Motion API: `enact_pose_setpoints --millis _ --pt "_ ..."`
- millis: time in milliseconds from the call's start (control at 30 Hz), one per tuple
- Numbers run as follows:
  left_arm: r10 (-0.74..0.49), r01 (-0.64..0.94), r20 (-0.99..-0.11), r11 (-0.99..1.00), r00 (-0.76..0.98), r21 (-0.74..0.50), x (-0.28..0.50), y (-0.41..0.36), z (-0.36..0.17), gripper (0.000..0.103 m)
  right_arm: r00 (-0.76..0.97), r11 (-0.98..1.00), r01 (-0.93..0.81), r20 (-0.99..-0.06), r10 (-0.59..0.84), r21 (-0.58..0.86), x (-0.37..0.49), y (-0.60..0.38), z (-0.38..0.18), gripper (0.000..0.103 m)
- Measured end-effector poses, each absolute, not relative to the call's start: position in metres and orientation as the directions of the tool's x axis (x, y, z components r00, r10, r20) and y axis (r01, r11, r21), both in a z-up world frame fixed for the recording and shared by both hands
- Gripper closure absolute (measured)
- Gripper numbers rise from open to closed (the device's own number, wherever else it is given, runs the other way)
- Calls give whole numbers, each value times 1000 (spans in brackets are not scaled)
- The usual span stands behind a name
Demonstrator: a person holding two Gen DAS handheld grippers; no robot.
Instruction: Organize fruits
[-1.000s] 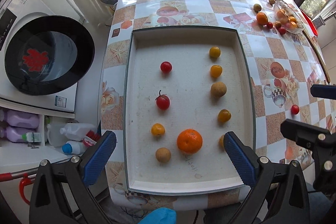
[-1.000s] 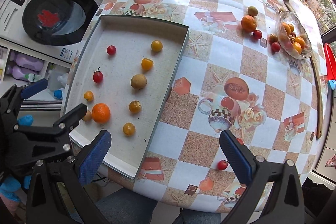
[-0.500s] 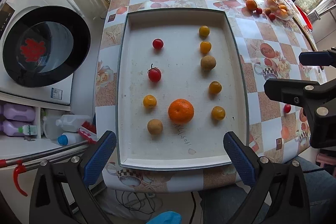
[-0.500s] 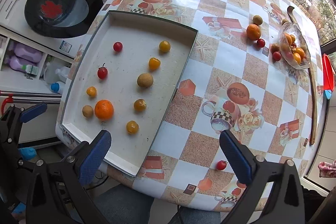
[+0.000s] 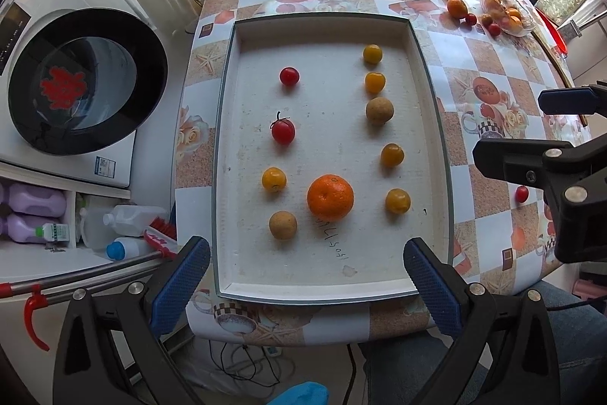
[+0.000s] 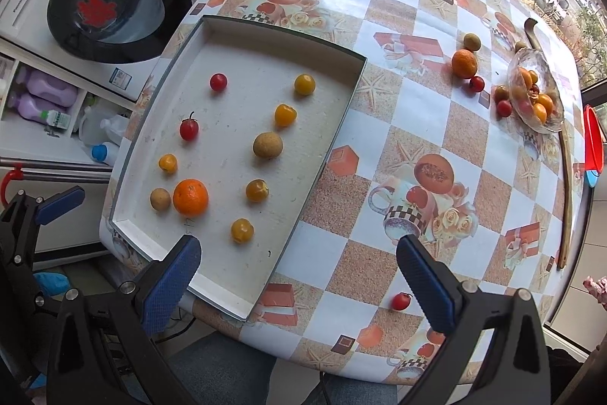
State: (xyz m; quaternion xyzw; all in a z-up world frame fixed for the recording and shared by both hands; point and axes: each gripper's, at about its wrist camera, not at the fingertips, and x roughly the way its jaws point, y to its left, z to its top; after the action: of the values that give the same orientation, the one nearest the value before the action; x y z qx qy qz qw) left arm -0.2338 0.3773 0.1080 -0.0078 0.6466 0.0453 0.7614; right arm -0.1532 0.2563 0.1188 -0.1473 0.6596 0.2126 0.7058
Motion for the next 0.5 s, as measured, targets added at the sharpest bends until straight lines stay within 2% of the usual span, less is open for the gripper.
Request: enact_pose_setpoints --millis 500 --pt "59 -84 -986 995 155 46 -234 377 108 0 39 863 -499 -993 110 76 -156 258 117 0"
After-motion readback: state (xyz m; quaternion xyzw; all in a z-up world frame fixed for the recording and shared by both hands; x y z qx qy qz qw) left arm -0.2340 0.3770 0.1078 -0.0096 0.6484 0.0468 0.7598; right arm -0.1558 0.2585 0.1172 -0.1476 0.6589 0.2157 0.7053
